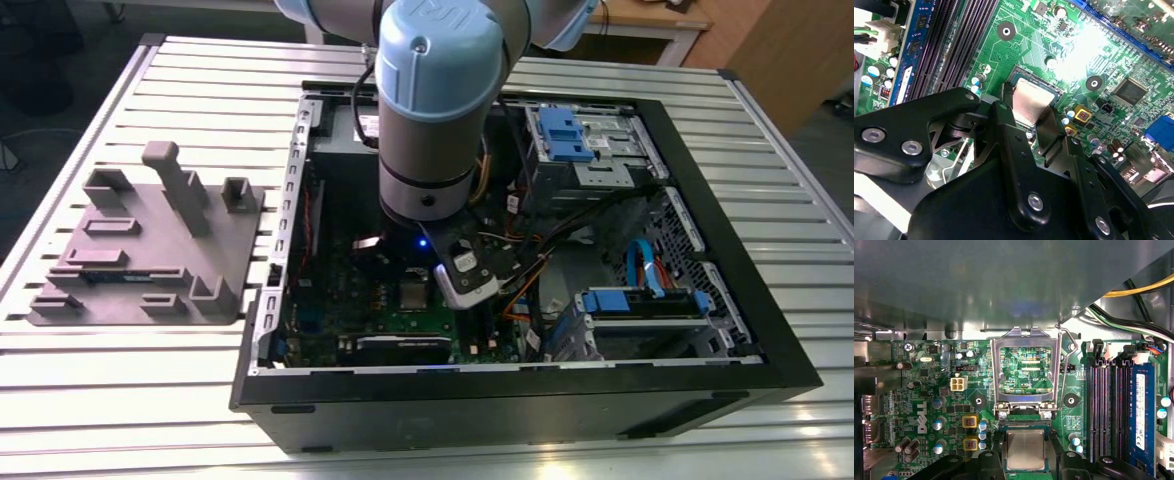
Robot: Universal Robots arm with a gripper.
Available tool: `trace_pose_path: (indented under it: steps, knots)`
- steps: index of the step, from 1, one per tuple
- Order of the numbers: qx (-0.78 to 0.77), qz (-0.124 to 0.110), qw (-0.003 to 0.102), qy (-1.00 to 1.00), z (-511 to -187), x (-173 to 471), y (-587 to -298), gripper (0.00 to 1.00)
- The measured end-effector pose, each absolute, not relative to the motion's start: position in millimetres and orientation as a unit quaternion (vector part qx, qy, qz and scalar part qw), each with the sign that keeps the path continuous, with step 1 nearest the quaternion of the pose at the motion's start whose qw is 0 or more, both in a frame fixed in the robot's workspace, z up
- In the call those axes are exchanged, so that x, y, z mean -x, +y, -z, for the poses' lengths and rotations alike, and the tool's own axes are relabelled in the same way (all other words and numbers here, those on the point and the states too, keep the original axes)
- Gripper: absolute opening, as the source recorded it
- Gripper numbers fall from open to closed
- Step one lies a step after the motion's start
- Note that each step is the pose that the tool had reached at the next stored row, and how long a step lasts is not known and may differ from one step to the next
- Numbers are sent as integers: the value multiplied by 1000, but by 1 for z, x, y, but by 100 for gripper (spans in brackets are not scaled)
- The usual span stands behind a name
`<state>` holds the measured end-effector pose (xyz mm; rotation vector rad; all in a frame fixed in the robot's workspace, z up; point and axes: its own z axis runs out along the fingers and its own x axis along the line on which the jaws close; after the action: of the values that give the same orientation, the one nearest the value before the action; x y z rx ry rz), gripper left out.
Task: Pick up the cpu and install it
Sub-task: 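Place the cpu into insertion slot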
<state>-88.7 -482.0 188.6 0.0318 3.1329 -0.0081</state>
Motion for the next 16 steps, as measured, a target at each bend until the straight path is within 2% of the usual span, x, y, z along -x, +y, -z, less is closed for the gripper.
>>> trace_pose_path:
  steps: [6,7,16]
  knots:
    - [-10,2,4,1000,-188,89,-482,45]
    - [-10,2,4,1000,-188,89,-482,51]
    - [-10,3,1,1000,-195,89,-482,51]
